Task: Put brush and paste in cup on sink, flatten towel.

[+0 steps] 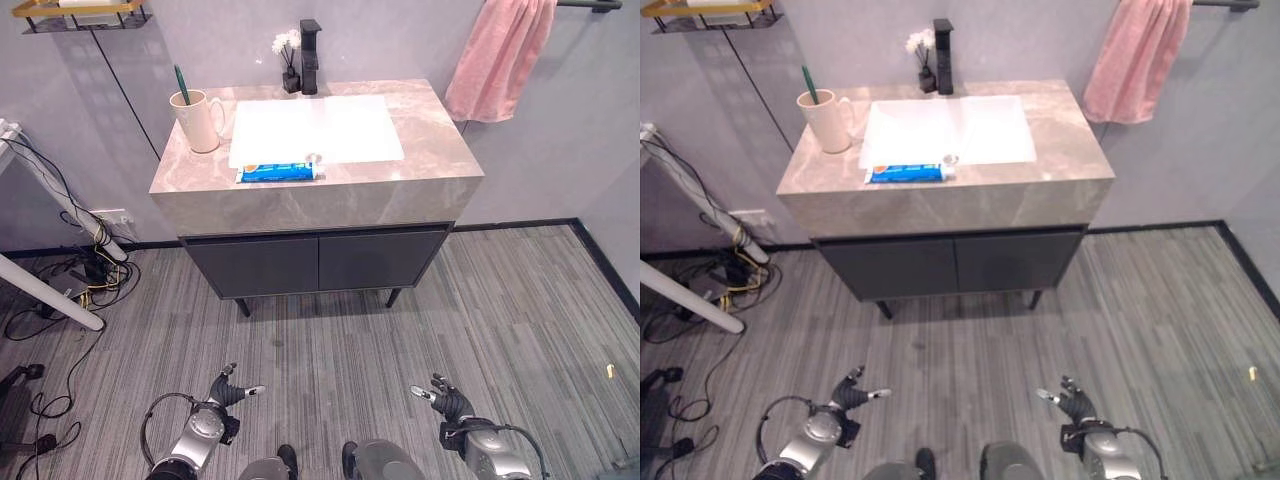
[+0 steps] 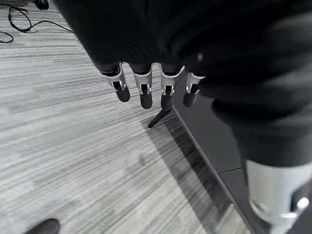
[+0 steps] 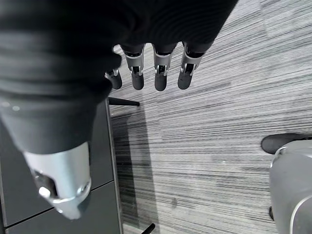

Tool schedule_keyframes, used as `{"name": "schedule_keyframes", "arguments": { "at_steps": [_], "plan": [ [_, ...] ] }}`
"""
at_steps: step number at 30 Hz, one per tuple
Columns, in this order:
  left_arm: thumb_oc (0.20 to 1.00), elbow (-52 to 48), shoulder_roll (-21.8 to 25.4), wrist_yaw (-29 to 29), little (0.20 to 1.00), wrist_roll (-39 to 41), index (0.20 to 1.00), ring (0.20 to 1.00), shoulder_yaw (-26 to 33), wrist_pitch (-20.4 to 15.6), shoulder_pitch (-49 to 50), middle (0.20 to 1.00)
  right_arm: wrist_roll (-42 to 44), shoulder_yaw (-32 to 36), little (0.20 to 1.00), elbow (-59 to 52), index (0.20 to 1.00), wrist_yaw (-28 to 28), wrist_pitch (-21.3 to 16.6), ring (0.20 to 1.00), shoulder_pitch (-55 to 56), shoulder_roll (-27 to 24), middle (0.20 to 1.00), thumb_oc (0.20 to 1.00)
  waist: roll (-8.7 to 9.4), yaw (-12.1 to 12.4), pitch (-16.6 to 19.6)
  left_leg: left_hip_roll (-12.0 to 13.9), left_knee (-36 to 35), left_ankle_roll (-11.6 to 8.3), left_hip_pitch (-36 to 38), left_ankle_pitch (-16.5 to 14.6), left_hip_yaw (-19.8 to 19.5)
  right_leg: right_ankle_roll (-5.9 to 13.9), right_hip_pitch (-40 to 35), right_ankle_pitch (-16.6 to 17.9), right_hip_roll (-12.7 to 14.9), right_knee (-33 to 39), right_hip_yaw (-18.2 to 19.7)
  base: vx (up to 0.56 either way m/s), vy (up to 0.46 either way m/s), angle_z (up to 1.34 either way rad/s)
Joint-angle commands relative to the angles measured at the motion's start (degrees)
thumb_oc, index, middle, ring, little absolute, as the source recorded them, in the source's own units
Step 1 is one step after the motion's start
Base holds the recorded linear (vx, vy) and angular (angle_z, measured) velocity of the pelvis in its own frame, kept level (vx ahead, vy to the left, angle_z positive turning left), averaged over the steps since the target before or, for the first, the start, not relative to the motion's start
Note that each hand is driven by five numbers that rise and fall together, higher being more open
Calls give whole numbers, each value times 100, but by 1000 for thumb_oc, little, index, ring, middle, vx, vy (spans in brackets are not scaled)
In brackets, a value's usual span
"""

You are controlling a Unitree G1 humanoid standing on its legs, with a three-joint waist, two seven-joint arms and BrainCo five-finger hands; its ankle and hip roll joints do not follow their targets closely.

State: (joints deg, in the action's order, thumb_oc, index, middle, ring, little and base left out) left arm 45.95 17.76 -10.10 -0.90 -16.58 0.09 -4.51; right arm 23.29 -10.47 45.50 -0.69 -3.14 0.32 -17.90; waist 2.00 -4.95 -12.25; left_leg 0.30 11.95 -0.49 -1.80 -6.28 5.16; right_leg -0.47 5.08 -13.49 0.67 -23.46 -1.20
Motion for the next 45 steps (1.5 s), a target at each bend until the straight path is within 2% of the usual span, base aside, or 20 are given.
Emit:
{"name": "schedule_keyframes", "arguments": {
  "at_steps": [1, 5, 12, 19, 30, 34, 38, 44, 45],
  "plan": [
    [1000, -406, 105, -165, 1000, 22, 1000, 1000, 33, -364, -50, 1000, -47, -99, 1000, -406, 1000, 138, -391, 1000, 53, -159, 1000, 1000, 113, 12, 228, 25, 608, 44, -68, -460, 173, 471, -111, 426, 33, 280, 152, 0, -5, 4],
    [1000, -613, 130, -174, 1000, 115, 1000, 1000, 110, -412, 35, 1000, -58, -77, 1000, -605, 1000, 167, -435, 1000, 84, -157, 1000, 1000, 131, 23, 229, 26, 605, 39, -44, -462, 165, 458, -144, 415, 29, 282, 141, 6, -11, 7],
    [1000, -416, 42, -237, 1000, 244, 1000, 1000, 195, -364, 50, 1000, 130, -83, 1000, -654, 1000, 164, -469, 1000, 52, -79, 1000, 1000, 148, 55, 263, 6, 375, 23, 201, -380, 181, 432, -389, 477, -7, 505, 153, 7, -3, 1],
    [1000, -531, 28, -126, 1000, 191, 1000, 1000, 149, -390, 212, 1000, -256, -16, 1000, -847, 1000, 259, -448, 1000, 271, -198, 1000, 1000, 117, 56, 334, -14, -79, 2, 432, -177, 158, 374, -645, 652, -79, 1101, 160, 36, -33, -1],
    [1000, -377, 30, -183, 1000, 65, 1000, 1000, 96, -374, 321, 1000, -636, -44, 1000, -736, 1000, 499, -434, 1000, 275, -182, 1000, 1000, 43, 23, 412, -30, -549, -11, 677, -53, 180, 400, -814, 731, -111, 1404, 156, 34, -16, 1],
    [1000, -387, 37, -203, 1000, -9, 1000, 1000, 117, -407, 353, 1000, -715, 7, 1000, -981, 1000, 362, -417, 1000, 559, -310, 1000, 1000, 59, 5, 441, -21, -654, -45, 759, 3, 167, 388, -943, 802, -122, 1657, 159, 27, -22, 0],
    [1000, -343, 28, -263, 1000, 10, 1000, 1000, 149, -405, 355, 1000, -611, 141, 1000, -879, 1000, 462, -439, 1000, 609, -271, 1000, 1000, 60, -33, 472, 8, -791, -60, 840, 51, 153, 375, -1007, 843, -143, 1752, 177, 31, -35, 1],
    [1000, -350, 7, -371, 1000, 66, 1000, 1000, 142, -407, 301, 1000, -685, 48, 1000, -977, 1000, 550, -441, 1000, 568, -256, 1000, 1000, 68, -51, 429, 68, -767, -126, 813, 96, 141, 328, -984, 854, -191, 1768, 195, -9, -47, 0],
    [1000, -406, 14, -373, 1000, 122, 1000, 1000, 152, -419, 258, 1000, -752, -4, 1000, -1090, 1000, 564, -442, 1000, 544, -298, 1000, 1000, 110, -53, 344, 89, -389, -213, 548, 150, 121, 283, -945, 842, -195, 1751, 202, -86, -109, 3]
  ]
}}
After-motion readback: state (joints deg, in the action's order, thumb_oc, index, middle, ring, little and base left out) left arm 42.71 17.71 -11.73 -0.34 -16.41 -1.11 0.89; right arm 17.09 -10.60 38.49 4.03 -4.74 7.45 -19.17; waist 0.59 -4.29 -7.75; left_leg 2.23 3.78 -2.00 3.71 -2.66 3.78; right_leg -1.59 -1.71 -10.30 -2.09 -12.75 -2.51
